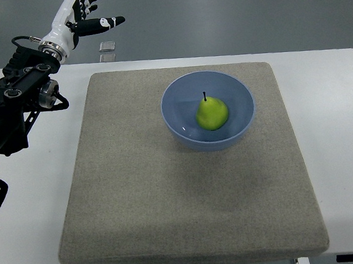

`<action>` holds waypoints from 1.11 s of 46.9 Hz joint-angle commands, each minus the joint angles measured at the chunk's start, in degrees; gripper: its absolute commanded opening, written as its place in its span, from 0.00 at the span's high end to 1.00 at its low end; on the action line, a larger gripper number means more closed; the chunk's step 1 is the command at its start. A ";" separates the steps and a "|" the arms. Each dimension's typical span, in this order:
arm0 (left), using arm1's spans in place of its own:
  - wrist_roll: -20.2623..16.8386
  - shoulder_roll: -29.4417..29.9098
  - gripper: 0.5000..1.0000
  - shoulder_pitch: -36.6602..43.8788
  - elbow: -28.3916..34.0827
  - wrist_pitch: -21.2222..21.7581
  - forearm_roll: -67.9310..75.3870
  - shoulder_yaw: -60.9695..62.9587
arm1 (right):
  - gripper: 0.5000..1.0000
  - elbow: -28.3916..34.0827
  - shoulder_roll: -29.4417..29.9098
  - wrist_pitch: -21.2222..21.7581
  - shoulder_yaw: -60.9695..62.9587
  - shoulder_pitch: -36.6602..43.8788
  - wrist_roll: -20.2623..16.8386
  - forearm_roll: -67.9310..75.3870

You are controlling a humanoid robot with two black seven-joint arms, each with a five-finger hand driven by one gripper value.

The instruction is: Place pear in bowl with left hand

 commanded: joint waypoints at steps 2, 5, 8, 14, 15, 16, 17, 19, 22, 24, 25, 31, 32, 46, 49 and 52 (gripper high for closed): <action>0.00 -0.19 0.02 0.63 -0.01 -0.44 -3.75 -0.05 | 0.15 0.00 0.00 0.00 0.00 0.00 0.00 0.06; 0.00 -0.19 0.02 1.25 -0.01 -1.40 -5.60 -0.05 | 0.15 0.00 0.00 0.00 0.00 0.00 0.00 -0.03; 0.00 -0.19 0.02 1.43 0.17 -2.81 -7.18 -0.22 | 0.15 0.00 0.00 0.00 0.00 0.00 0.00 0.06; 0.27 -1.33 0.02 1.43 3.33 -4.39 -11.84 -0.40 | 0.15 0.00 0.00 0.00 0.00 0.00 0.00 -0.03; 0.35 -1.50 0.02 1.43 3.77 -4.83 -12.89 -0.40 | 0.15 0.00 0.00 0.00 0.00 0.00 0.00 -0.03; 0.35 -1.50 0.02 1.43 4.03 -5.36 -13.86 -0.40 | 0.15 0.00 0.00 0.00 0.00 0.00 0.00 -0.03; 0.35 -1.50 0.02 1.51 4.12 -6.06 -14.65 -0.40 | 0.15 0.00 0.00 0.00 0.00 0.00 0.00 -0.03; 0.35 -1.50 0.02 1.95 4.30 -7.73 -16.06 -0.40 | 0.15 0.00 0.00 0.00 0.00 0.00 0.00 -0.03; 0.27 -1.50 0.02 2.92 4.39 -10.10 -17.47 -0.84 | 0.15 0.00 0.00 0.00 0.00 0.00 0.00 -0.03; 0.18 -1.50 0.02 3.18 4.47 -11.51 -18.43 -0.84 | 0.15 0.00 0.00 0.00 0.00 0.00 0.00 -0.03; 0.09 -1.50 0.02 3.27 4.48 -12.12 -18.96 -0.84 | 0.15 0.00 0.00 0.00 0.00 0.00 0.00 0.06; 0.09 -1.59 0.02 3.45 4.56 -14.15 -22.30 -0.84 | 0.15 0.00 0.00 0.00 0.00 0.00 0.00 0.06; 0.09 -1.59 0.02 3.45 4.56 -14.33 -22.83 -0.84 | 0.15 0.00 0.00 0.00 0.00 0.00 0.00 0.06; 0.09 -1.68 0.02 4.59 4.56 -15.91 -24.86 -0.31 | 0.15 0.00 0.00 0.00 0.00 0.00 0.00 -0.03; 0.00 -1.59 0.02 4.59 4.56 -15.91 -24.77 -0.22 | 0.15 0.00 0.00 0.00 0.00 0.00 0.00 -0.03; 0.09 -1.59 0.02 4.68 4.56 -15.91 -24.77 -0.22 | 0.15 0.00 0.00 0.00 0.00 0.00 0.00 -0.03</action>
